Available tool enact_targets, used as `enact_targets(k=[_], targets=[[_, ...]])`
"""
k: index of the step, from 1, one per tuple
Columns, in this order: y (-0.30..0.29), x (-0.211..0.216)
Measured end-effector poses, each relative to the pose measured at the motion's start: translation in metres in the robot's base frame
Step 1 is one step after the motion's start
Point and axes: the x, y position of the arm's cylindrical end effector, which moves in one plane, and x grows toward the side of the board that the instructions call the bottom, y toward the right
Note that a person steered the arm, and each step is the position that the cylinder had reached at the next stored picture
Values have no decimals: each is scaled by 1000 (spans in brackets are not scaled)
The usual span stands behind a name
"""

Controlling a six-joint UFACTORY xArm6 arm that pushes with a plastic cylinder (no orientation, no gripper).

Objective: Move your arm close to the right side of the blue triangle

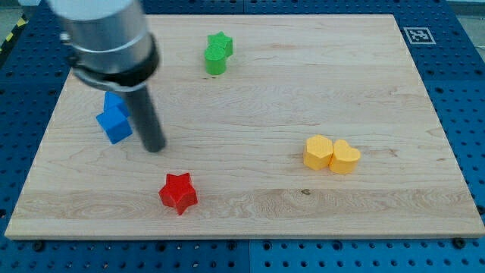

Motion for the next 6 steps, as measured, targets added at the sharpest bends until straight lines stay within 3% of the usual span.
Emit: enact_targets(k=[2, 3, 6], targets=[[-2, -107], [-33, -99], [-45, -69]])
